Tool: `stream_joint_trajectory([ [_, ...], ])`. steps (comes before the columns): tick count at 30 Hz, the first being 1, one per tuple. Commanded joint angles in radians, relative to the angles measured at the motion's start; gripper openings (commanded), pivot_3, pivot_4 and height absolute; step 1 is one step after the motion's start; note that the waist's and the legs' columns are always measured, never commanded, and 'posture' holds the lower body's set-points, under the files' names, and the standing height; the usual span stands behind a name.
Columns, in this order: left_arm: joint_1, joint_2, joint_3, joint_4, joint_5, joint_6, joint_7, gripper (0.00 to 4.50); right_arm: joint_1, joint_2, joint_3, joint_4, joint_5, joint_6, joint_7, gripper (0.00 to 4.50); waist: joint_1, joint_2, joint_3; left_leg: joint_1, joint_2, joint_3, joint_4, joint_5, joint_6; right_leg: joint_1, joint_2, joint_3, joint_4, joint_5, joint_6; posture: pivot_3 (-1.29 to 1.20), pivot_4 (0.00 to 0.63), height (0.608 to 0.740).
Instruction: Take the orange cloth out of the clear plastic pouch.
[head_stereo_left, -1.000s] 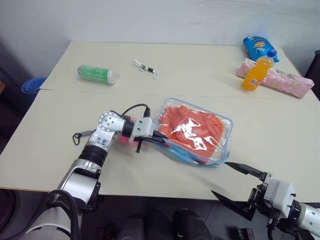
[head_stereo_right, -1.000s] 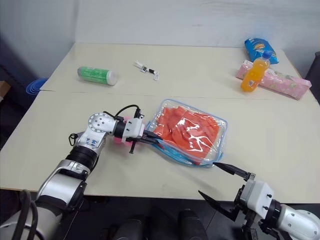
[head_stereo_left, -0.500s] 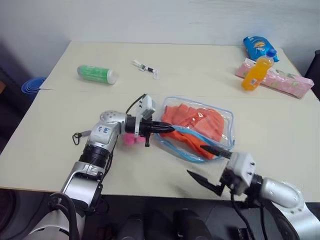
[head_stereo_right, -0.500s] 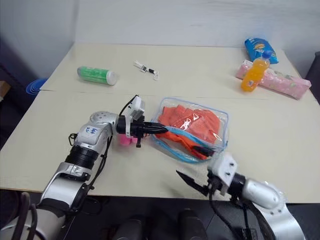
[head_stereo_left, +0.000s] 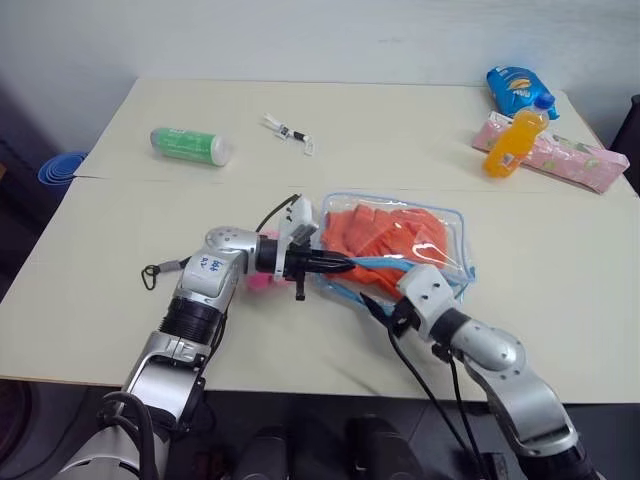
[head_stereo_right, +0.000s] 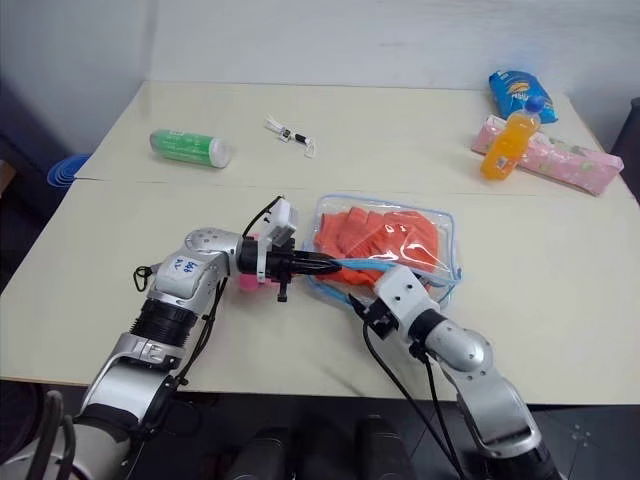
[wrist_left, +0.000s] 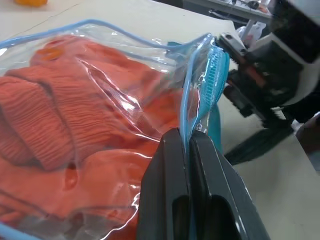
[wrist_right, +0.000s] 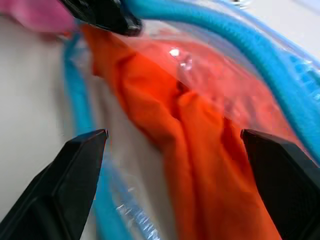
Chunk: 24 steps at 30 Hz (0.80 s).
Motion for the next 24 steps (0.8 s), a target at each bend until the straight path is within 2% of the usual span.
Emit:
stream_joint_trajectory([
  [1,0.007,0.002,0.003,-0.053,-0.024,0.01,0.0,0.04,-0.041,-0.033,0.05,0.029,-0.145,-0.041,-0.043,4.5,0.0,0.0,0.0,0.0,0.0,0.0,0.0,0.0,0.0,0.0,0.0,0.0,0.0,0.0,0.0,0.0,0.15,0.74],
  [6,0.015,-0.001,0.002,-0.067,-0.024,0.015,0.003,0.04,-0.089,-0.012,0.081,0.117,-0.19,-0.036,-0.035,4.5,-0.001,0.0,0.0,0.0,0.0,0.001,0.0,0.0,0.0,0.0,0.0,0.0,0.0,0.0,0.0,0.0,0.15,0.74],
  [11,0.027,-0.008,0.003,-0.069,-0.018,-0.054,-0.005,0.04,-0.127,0.041,0.088,0.22,-0.182,-0.019,-0.017,4.5,-0.003,0.0,0.0,0.002,0.0,0.001,0.0,0.001,-0.001,0.0,0.0,0.0,0.002,0.0,0.0,0.0,0.15,0.74],
  [19,0.064,-0.01,-0.023,-0.055,0.005,-0.158,-0.012,0.04,-0.131,0.068,0.058,0.227,-0.165,-0.019,0.003,4.5,-0.004,0.0,-0.001,0.002,0.0,0.001,0.0,0.001,-0.001,0.0,0.0,0.001,0.004,0.0,0.0,0.0,0.15,0.74],
  [21,0.074,-0.003,-0.034,-0.064,0.001,-0.132,-0.018,0.04,-0.124,0.066,0.054,0.221,-0.164,-0.019,0.008,4.5,-0.004,0.0,-0.001,0.002,0.0,0.001,0.0,0.001,-0.001,0.0,0.0,0.001,0.004,0.0,0.0,0.0,0.15,0.74],
  [24,0.087,0.0,-0.052,-0.076,0.011,-0.165,-0.022,0.68,-0.118,0.064,0.051,0.216,-0.163,-0.02,0.015,4.5,-0.003,0.0,-0.001,0.002,0.0,0.001,0.0,0.001,-0.001,0.0,0.0,0.001,0.004,0.0,0.0,0.0,0.15,0.74],
])
